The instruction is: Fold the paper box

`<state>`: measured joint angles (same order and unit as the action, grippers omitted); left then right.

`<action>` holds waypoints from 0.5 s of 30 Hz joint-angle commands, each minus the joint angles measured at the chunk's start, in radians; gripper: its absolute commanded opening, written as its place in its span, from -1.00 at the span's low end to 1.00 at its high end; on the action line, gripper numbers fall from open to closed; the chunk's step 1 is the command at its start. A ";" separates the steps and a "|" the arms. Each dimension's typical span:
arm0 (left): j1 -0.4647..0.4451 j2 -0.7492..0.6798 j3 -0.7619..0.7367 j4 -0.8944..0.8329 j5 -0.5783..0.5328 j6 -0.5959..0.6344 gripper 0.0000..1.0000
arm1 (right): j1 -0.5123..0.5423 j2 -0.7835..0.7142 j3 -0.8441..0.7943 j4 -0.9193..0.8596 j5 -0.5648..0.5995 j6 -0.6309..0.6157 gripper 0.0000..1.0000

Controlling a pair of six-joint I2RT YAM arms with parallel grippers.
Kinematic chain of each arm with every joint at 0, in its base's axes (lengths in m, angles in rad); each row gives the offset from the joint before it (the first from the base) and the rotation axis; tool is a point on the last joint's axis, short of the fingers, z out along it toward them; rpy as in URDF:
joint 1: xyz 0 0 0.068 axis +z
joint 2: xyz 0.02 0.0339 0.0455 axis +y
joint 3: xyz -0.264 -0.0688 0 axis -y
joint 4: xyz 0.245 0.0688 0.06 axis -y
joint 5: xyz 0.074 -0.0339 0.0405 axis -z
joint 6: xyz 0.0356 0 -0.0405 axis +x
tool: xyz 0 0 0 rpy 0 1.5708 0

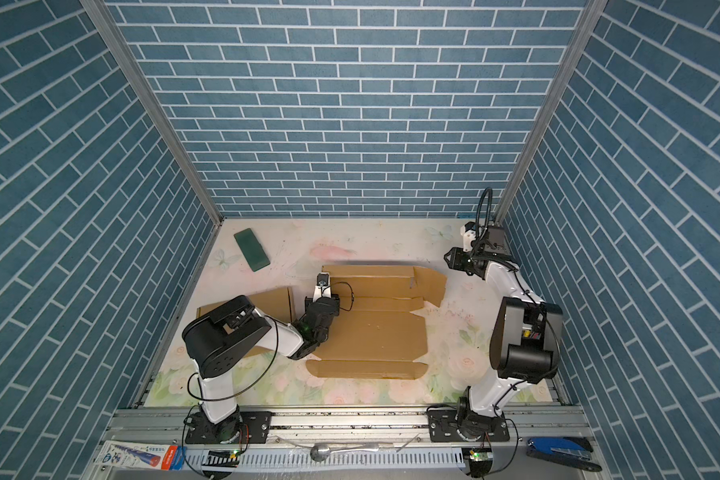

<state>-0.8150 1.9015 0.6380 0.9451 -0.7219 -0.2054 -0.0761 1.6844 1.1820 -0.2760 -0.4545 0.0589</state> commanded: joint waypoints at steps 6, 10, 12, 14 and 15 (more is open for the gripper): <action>0.005 0.049 -0.032 -0.220 0.015 0.018 -1.00 | 0.136 -0.105 -0.082 -0.213 -0.034 -0.304 -0.20; 0.010 0.044 -0.024 -0.227 0.019 0.020 -1.00 | 0.197 -0.201 -0.129 -0.299 -0.014 -0.349 -0.20; 0.010 0.042 -0.019 -0.229 0.023 0.020 -1.00 | 0.223 -0.222 -0.136 -0.326 0.008 -0.349 -0.20; 0.011 0.042 -0.014 -0.233 0.027 0.020 -1.00 | 0.249 -0.245 -0.151 -0.332 0.024 -0.339 -0.19; 0.011 0.041 -0.011 -0.236 0.028 0.019 -1.00 | 0.262 -0.260 -0.166 -0.329 0.029 -0.335 -0.18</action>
<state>-0.8139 1.8999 0.6491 0.9218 -0.7254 -0.2066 0.1562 1.4555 1.0698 -0.5388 -0.4461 -0.2142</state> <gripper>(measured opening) 0.082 0.407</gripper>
